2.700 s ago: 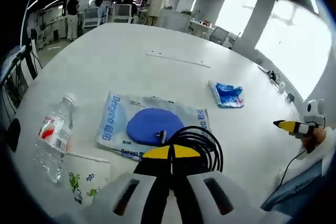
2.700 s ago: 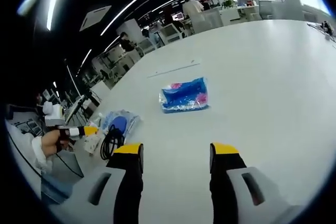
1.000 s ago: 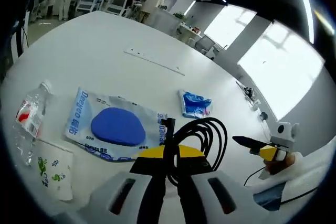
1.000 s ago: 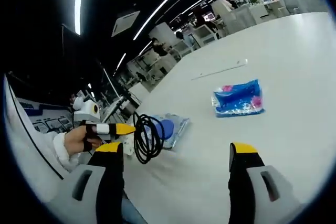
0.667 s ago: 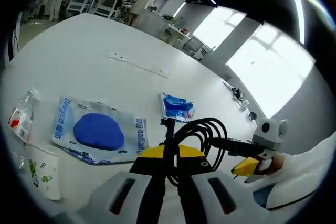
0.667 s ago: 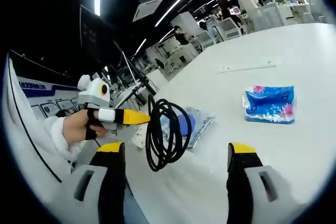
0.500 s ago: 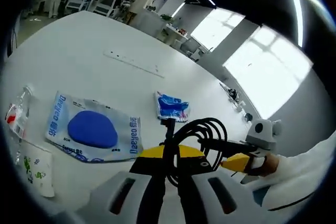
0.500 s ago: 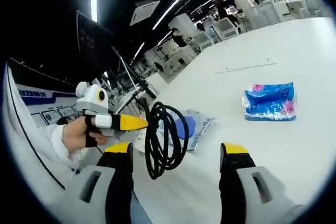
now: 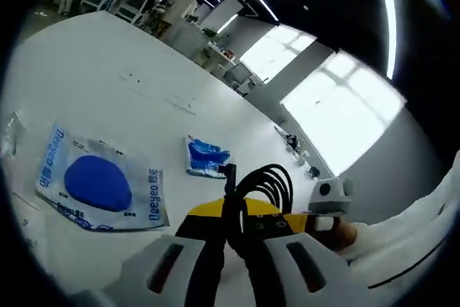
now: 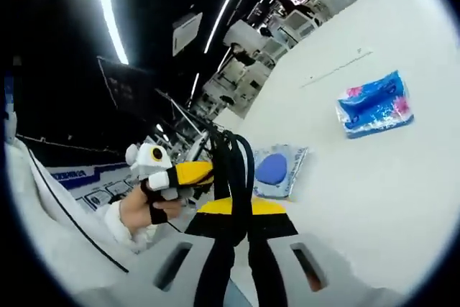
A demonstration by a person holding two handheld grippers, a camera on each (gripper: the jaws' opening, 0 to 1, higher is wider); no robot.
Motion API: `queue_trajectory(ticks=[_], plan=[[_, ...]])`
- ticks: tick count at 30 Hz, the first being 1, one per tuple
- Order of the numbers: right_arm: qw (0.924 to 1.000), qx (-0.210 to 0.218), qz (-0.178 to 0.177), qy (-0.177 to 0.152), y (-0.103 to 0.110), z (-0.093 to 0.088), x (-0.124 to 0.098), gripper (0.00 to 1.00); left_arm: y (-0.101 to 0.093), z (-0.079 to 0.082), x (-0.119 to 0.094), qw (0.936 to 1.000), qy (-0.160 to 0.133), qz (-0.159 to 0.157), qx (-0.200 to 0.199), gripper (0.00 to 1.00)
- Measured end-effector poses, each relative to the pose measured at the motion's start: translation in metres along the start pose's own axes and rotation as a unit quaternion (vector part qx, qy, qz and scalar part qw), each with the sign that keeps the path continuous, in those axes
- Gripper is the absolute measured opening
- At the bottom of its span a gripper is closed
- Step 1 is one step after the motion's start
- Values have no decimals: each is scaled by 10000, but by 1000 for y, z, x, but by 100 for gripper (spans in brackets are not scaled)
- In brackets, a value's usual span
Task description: Arrange the tabletop items into an orderly group along one side of the table until the central work area is clear of visible clutter.
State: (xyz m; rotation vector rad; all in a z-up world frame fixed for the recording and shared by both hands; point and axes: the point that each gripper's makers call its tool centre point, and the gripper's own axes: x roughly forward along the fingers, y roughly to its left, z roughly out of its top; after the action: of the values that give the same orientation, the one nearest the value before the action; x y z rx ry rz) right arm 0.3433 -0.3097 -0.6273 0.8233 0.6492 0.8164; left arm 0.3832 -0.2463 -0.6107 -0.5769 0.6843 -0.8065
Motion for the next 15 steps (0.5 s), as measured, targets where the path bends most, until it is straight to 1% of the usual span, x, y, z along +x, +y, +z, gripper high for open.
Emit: queue_trajectory(ticks=[1,2,3,4,5,6,7,8,9,10,11,12,13,14,15], plan=[[10000,93,12,9,1,0,-1,1,1,-1,1,9999,12,42,122,4],[10000,79,4,-28,0,1,-3,1,3,-4,2,9997,80,80,207,2],[9999,67,8,-100,0,4,-4,1,4,-8,3,9994,164,86,281,4],[9999,69,-4,-126,0,5,-5,1,5,-9,5,9995,163,73,253,10],[9998,72,-23,-162,-1,7,-6,1,7,-11,6,9997,157,51,187,19],[9998,62,-26,-208,-1,9,-8,1,9,-12,7,9998,132,54,114,34],[9996,61,-29,-258,-3,11,-8,1,10,-13,8,9999,103,70,70,45],[9995,81,-50,-299,-5,12,-10,1,11,-18,8,9998,142,104,47,52],[9994,95,-72,-327,-7,13,-11,1,12,-22,8,9997,203,137,35,55],[9992,141,-99,-353,-9,14,-13,1,15,-29,7,9994,305,145,46,54],[9991,178,-105,-382,-11,15,-13,1,16,-33,6,9993,342,141,21,52],[9985,301,-71,-462,-10,18,-14,1,15,-38,6,9992,378,121,-47,53],[9980,376,-54,-511,-10,20,-15,1,14,-42,7,9991,385,72,-183,56],[9976,417,-31,-544,-9,22,-15,1,12,-47,9,9982,366,-5,-473,61],[9972,470,45,-586,-6,25,-15,1,12,-52,11,9969,415,-35,-668,63]])
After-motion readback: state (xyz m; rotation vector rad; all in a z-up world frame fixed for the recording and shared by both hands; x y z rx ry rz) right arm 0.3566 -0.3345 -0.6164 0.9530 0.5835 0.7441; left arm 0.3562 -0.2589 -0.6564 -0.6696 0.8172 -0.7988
